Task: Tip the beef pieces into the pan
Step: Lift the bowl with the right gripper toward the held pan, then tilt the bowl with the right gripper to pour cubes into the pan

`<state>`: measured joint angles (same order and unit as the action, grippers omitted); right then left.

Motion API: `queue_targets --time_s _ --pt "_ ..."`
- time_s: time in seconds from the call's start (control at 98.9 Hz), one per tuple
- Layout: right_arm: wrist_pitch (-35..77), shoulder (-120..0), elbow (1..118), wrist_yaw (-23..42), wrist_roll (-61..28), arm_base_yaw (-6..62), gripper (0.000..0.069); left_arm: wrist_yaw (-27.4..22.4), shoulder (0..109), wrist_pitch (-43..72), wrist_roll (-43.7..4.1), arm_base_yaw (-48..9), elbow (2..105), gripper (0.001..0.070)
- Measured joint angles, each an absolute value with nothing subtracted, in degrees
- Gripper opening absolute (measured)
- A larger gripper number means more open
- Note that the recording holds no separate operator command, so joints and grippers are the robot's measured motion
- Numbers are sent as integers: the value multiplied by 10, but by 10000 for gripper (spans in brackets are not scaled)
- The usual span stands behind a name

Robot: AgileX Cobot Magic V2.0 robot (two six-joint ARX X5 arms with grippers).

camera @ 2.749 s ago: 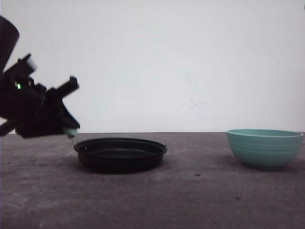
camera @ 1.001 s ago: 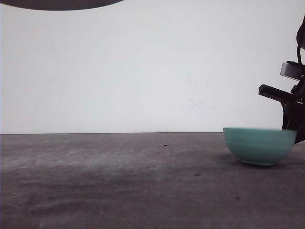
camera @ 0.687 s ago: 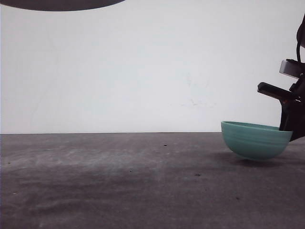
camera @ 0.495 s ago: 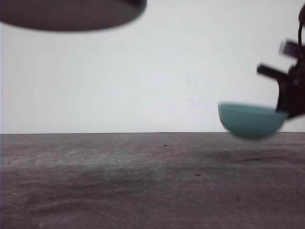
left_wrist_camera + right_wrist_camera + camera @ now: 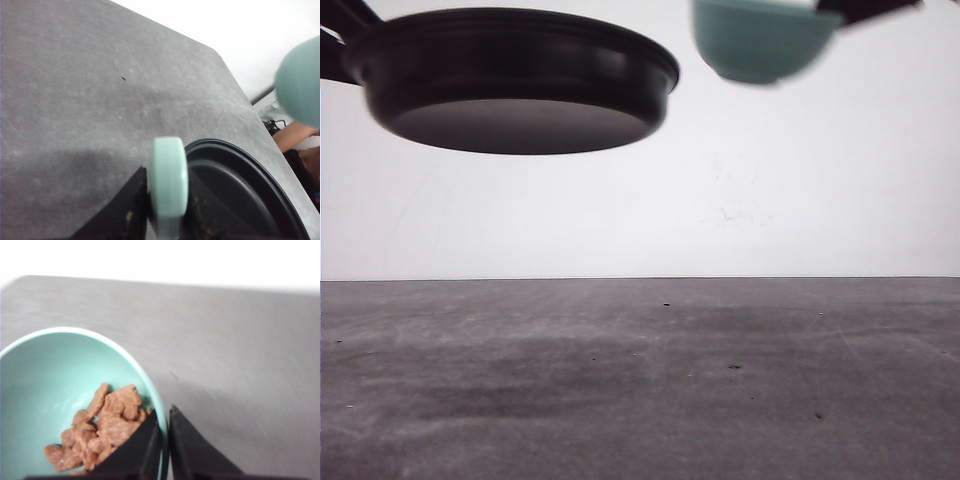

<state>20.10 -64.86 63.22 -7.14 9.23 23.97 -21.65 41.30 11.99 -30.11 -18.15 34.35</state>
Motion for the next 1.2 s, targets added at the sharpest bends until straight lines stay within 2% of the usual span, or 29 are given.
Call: queue_targets --time_s 0.121,0.344,0.455,0.707,0.839,1.203 --pt "197 -649 649 -9 51 327 15 -220 457 121 -300 -197 372 60" --pt "163 -650 649 165 -93 473 15 -223 487 121 -300 -219 426 60" --pt "125 -650 649 233 -185 519 15 -223 492 136 -301 -223 451 60" --pt "52 -650 649 343 -430 598 14 -227 492 185 -301 -230 503 60" --pt "3 -650 649 369 -558 629 14 -235 493 204 -301 -230 528 60" --pt "-55 -650 649 375 -846 693 14 -248 495 248 -302 -230 536 60"
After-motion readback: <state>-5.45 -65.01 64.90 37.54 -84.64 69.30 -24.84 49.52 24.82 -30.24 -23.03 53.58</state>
